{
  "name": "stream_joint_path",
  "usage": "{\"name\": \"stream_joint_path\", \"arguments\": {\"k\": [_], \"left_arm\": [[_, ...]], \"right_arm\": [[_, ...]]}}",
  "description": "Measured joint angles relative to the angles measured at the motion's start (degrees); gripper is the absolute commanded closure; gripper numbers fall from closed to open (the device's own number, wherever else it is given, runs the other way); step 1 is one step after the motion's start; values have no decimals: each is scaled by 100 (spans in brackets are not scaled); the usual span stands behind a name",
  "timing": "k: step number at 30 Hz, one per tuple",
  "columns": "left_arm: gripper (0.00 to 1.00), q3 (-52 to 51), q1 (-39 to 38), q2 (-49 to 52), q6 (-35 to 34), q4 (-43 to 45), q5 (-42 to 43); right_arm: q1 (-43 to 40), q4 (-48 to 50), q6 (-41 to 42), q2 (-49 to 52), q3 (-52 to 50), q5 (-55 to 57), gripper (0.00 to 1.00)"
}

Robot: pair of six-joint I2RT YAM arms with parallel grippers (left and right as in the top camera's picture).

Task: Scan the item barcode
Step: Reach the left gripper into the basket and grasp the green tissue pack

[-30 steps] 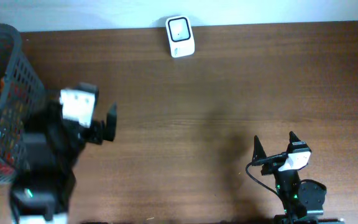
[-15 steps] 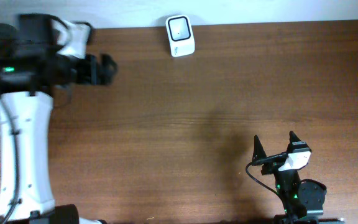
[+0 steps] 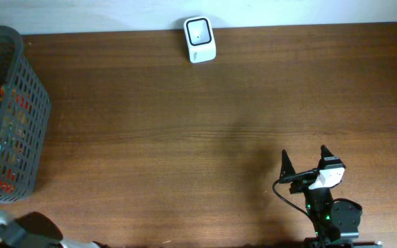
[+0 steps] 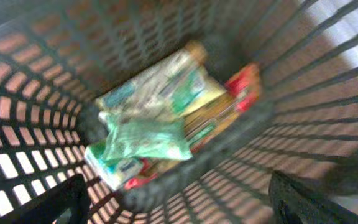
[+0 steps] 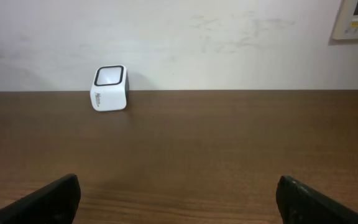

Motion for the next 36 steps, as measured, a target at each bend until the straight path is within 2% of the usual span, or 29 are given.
{"name": "stream_joint_path", "arguments": {"k": [1,6,14,16,17,18,19,20,21,22,28,33,36], "left_arm": [[2,-278,61,63,120,98,-33],[2,-1515,190,332,1217,990,-70],[7,-1700,199,1537,1945,1432,-107],[13,-1703,199,1797,2017,1478,-109],[23,-1703,199,1838,2037,1488,-114],[37,-1703,199,1860,2083,1499,-133],[62,-1700,199,1869,2109,1497,-151],[75,-1700,199,1869,2122,1499,-153],[95,-1703,199,1869,2135,1504,-140],[100,-1700,199,1869,2157,1495,-127],[100,-1652,199,1878,2199,1425,-120],[100,-767,199,1910,2175,1054,-122],[100,-693,199,1585,2085,1102,-74]], "right_arm": [[0,-2,2,0,0,0,1],[0,-2,0,0,0,0,1],[0,-2,2,0,0,0,1],[0,-2,2,0,0,0,1],[0,-2,0,0,0,0,1],[0,-2,0,0,0,0,1],[0,-2,2,0,0,0,1],[0,-2,4,0,0,0,1],[0,0,2,0,0,0,1],[0,-2,7,0,0,0,1],[0,-2,4,0,0,0,1],[0,-2,2,0,0,0,1],[0,-2,0,0,0,0,1]]}}
